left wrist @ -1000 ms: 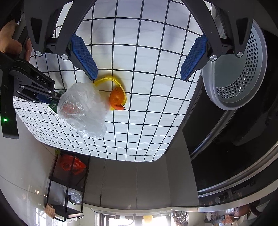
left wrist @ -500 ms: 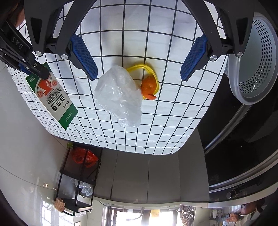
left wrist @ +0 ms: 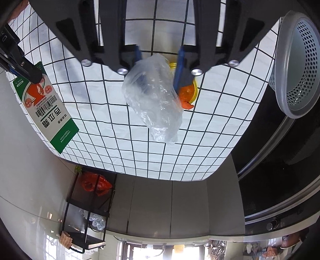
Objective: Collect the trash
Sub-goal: 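Carry carton and bag over the grey basket and open both tools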
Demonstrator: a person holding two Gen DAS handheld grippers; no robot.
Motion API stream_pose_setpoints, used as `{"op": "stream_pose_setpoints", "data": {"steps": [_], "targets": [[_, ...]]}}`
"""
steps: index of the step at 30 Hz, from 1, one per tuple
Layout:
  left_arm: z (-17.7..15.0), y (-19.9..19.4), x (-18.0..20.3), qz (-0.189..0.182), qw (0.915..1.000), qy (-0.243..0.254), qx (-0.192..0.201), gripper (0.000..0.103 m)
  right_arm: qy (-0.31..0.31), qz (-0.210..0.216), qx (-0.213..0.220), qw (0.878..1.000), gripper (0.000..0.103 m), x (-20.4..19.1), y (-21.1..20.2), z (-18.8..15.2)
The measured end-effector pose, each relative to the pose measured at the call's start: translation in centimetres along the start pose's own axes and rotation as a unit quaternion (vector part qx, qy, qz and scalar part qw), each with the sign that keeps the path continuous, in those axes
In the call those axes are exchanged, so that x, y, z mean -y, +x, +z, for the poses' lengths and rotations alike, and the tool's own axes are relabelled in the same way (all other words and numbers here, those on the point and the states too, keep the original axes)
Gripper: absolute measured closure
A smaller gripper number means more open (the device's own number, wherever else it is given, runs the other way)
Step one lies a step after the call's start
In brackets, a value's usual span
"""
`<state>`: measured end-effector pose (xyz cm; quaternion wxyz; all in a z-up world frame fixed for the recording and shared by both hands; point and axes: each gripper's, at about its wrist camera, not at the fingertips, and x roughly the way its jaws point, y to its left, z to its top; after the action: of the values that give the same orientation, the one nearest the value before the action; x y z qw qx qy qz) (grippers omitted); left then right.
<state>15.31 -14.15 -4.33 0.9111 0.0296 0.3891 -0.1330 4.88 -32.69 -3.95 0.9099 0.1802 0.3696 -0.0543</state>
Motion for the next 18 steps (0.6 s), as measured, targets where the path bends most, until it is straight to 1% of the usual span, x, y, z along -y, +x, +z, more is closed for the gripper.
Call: {"op": "stream_pose_setpoints", "data": {"steps": [3,7,11,18], "targets": [[0.1,-0.6,-0.4,-0.004,1.0000,-0.004,0.003,0.095,-0.004,0.002,-0.001,1.000,0.073,-0.3,-0.1,-0.1],[0.3,-2.3,-0.8,-0.004,0.9998,0.001,0.020,0.096,-0.012,0.005,-0.003,1.000,0.073,-0.7,-0.1,-0.2],[0.1,-5.0,-1.3,0.011,0.9985,0.020,0.049,0.096,-0.016,0.020,-0.009,1.000,0.073,-1.4,0.1,-0.3],[-0.7,-8.8,-4.5,0.020,0.9973,0.018,0.069,0.096,-0.052,0.028,-0.007,0.998,0.073,-4.3,-0.1,-1.2]]}}
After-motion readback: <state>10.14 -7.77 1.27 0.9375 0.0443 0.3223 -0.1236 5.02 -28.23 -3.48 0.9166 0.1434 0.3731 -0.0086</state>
